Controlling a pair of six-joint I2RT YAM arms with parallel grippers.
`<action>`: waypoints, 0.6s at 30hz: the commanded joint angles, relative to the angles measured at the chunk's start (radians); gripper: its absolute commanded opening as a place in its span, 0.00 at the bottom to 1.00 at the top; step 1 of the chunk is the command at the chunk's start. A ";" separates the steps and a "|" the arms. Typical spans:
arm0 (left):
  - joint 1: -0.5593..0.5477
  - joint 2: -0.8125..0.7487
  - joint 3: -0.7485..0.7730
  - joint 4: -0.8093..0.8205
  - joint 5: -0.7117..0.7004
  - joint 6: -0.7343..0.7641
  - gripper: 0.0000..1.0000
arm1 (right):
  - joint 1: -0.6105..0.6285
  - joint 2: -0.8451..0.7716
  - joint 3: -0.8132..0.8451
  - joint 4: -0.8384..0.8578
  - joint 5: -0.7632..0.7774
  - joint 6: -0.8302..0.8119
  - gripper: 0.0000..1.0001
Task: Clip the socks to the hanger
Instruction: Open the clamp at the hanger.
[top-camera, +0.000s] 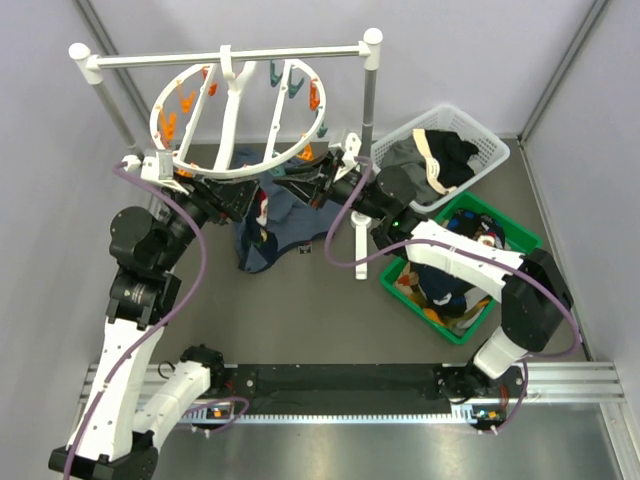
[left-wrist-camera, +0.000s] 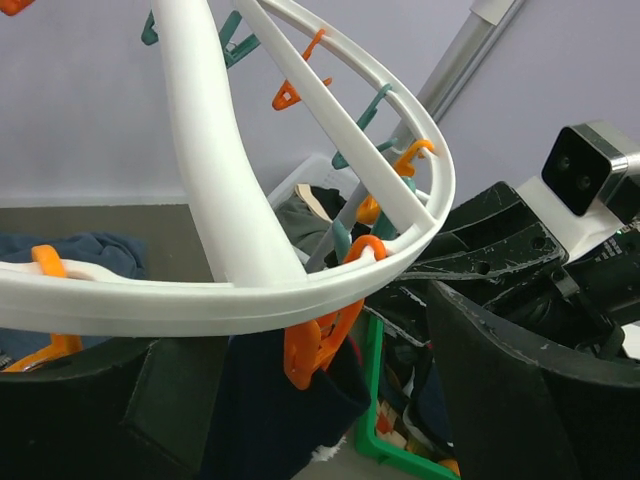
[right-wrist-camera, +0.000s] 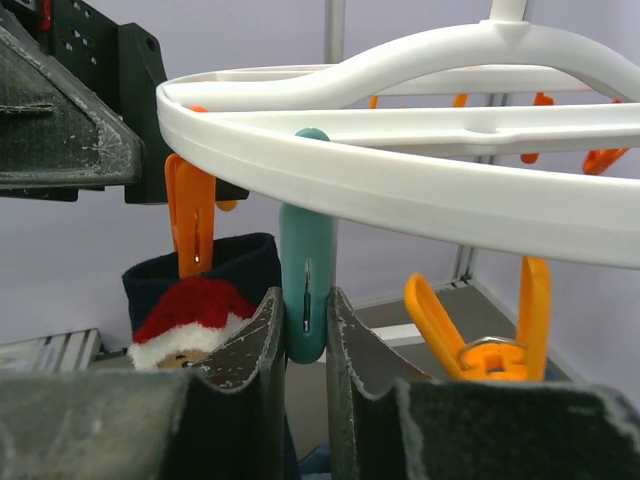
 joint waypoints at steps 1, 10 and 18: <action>-0.005 -0.020 0.066 -0.009 0.026 0.007 0.83 | 0.001 -0.020 0.016 0.036 -0.016 0.024 0.00; -0.005 -0.072 0.198 -0.232 0.104 0.067 0.90 | 0.086 -0.080 0.027 -0.130 0.151 -0.056 0.00; -0.005 -0.056 0.243 -0.257 0.316 0.023 0.88 | 0.132 -0.082 0.102 -0.283 0.268 -0.080 0.00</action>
